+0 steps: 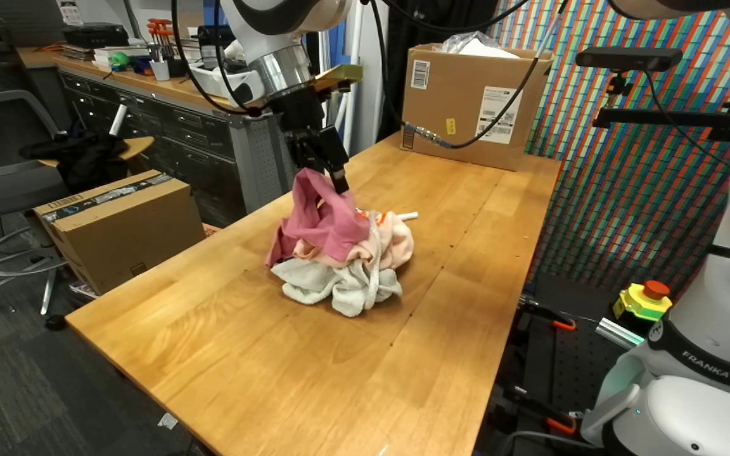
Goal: Separate the objects on the table.
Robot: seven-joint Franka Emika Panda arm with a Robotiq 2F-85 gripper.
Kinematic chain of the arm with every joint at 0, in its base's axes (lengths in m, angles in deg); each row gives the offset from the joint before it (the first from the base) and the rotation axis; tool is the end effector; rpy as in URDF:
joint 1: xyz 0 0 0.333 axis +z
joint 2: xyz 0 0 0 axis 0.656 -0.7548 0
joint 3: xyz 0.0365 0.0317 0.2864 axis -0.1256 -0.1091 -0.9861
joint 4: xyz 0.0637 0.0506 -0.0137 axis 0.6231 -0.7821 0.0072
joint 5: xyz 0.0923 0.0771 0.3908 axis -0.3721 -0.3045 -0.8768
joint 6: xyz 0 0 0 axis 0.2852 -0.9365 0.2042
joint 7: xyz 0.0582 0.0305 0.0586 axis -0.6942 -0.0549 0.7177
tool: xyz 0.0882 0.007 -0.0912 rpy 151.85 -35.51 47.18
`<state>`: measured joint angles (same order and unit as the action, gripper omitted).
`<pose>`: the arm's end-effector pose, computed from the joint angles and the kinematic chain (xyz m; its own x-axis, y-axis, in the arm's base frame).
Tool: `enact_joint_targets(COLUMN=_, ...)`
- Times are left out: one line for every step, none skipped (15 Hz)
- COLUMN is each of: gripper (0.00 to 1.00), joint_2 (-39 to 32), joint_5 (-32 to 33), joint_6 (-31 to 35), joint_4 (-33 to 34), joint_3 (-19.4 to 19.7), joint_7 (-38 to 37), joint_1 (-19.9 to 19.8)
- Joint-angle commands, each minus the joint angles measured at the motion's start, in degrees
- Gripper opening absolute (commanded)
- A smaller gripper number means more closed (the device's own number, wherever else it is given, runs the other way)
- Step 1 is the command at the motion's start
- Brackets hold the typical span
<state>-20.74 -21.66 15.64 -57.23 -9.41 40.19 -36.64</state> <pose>0.6502 0.1109 0.3570 0.3409 0.9210 -0.1883 0.8665 -0.3855 -0.3170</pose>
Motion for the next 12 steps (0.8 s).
enact_joint_targets(gripper=0.75, joint_2=-1.8, joint_5=-2.1, joint_6=-1.3, joint_4=3.7, joint_3=-1.6, joint_7=2.6, joint_1=-1.1)
enact_joint_targets(gripper=0.73, joint_2=-2.1, joint_5=-2.5, joint_6=-1.3, joint_4=4.0, joint_3=-1.7, joint_7=2.8, joint_1=-1.2)
enact_joint_targets(gripper=0.66, joint_2=-2.5, joint_5=-2.7, joint_6=-1.8, joint_4=4.6, joint_3=-1.6, joint_7=3.1, joint_1=-1.3)
enact_joint_targets(gripper=0.58, joint_2=-2.7, joint_5=-3.0, joint_6=-2.0, joint_4=4.9, joint_3=-1.6, joint_7=3.3, joint_1=-1.5)
enact_joint_targets(gripper=0.49, joint_2=-2.2, joint_5=-3.5, joint_6=-1.8, joint_4=4.2, joint_3=-1.8, joint_7=2.9, joint_1=-1.3)
enact_joint_targets(gripper=0.42, joint_2=-2.3, joint_5=-3.8, joint_6=-1.7, joint_4=4.1, joint_3=-1.8, joint_7=2.9, joint_1=-1.4)
enact_joint_targets(gripper=0.34, joint_2=-2.2, joint_5=-4.1, joint_6=-1.9, joint_4=3.9, joint_3=-1.8, joint_7=2.9, joint_1=-1.5)
enact_joint_targets(gripper=0.27, joint_2=-2.2, joint_5=-4.3, joint_6=-2.0, joint_4=3.7, joint_3=-1.7, joint_7=2.9, joint_1=-1.6)
enact_joint_targets(gripper=0.19, joint_2=-2.1, joint_5=-4.6, joint_6=-2.1, joint_4=3.6, joint_3=-1.7, joint_7=2.8, joint_1=-1.7)
enact_joint_targets(gripper=0.11, joint_2=-1.8, joint_5=-4.7, joint_6=-2.1, joint_4=3.2, joint_3=-1.6, joint_7=2.6, joint_1=-1.7)
enact_joint_targets(gripper=0.09, joint_2=-1.5, joint_5=-4.3, joint_6=-1.9, joint_4=2.6, joint_3=-1.4, joint_7=2.5, joint_1=-1.7)
enact_joint_targets(gripper=0.07, joint_2=-1.4, joint_5=-3.8, joint_6=-1.7, joint_4=2.3, joint_3=-1.2, joint_7=2.1, joint_1=-1.5)
